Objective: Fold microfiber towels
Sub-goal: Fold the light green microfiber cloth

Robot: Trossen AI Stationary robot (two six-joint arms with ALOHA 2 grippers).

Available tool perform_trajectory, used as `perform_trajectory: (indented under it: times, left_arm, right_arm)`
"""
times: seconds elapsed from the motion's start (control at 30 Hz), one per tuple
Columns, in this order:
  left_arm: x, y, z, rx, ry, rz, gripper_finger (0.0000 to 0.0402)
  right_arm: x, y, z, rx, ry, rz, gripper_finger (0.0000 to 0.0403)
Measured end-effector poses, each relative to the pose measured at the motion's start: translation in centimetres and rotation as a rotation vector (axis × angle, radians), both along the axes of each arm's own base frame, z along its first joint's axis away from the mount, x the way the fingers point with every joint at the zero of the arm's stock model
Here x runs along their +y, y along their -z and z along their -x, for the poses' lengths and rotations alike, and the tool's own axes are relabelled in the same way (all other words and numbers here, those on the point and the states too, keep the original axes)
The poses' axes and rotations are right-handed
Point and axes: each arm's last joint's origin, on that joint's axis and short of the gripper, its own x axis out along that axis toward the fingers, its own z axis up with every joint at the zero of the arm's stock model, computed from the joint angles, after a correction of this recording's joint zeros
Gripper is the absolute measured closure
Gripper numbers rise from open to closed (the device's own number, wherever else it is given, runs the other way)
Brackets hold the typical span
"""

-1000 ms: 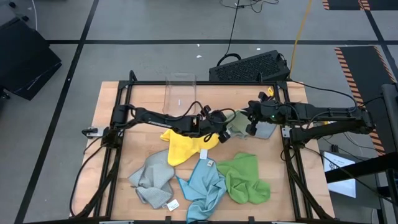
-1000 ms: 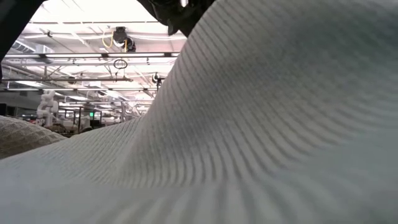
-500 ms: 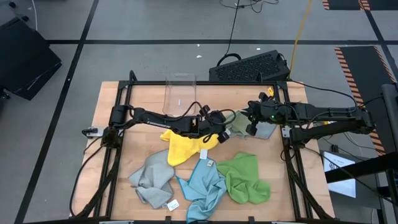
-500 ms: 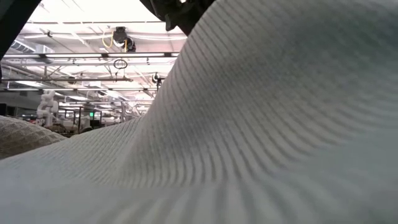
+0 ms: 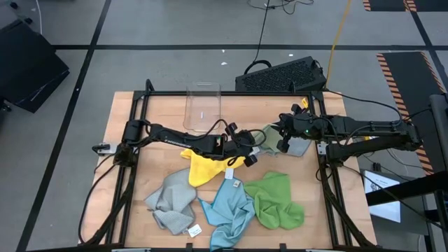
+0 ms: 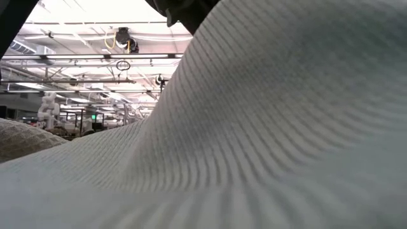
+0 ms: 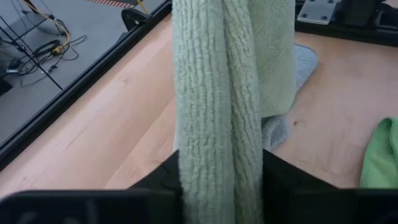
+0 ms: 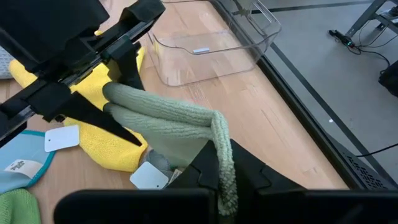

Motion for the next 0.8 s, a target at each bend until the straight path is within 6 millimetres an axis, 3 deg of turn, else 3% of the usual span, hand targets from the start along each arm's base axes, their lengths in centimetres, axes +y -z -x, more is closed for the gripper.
perform_trajectory:
  times: [0.2,0.47,0.6,0.8]
  left_arm:
    - [0.0,0.0,0.0,0.002,-0.004,0.005,0.034]
    - [-0.2,0.4,0.3,0.043,-0.002,0.007,0.0341]
    - [-0.2,0.4,0.3,0.044,0.006,0.013,0.0377]
    - [-0.4,-2.4,1.2,-0.003,0.04,0.045,0.039]
  right_arm:
    - [0.0,0.0,0.0,-0.008,0.013,-0.017,0.0396]
    - [0.1,0.1,0.0,-0.013,0.007,-0.047,0.0396]
    - [0.1,0.1,0.0,-0.014,0.008,-0.05,0.0396]
    - [0.3,-0.3,0.3,-0.053,-0.029,-0.127,0.0396]
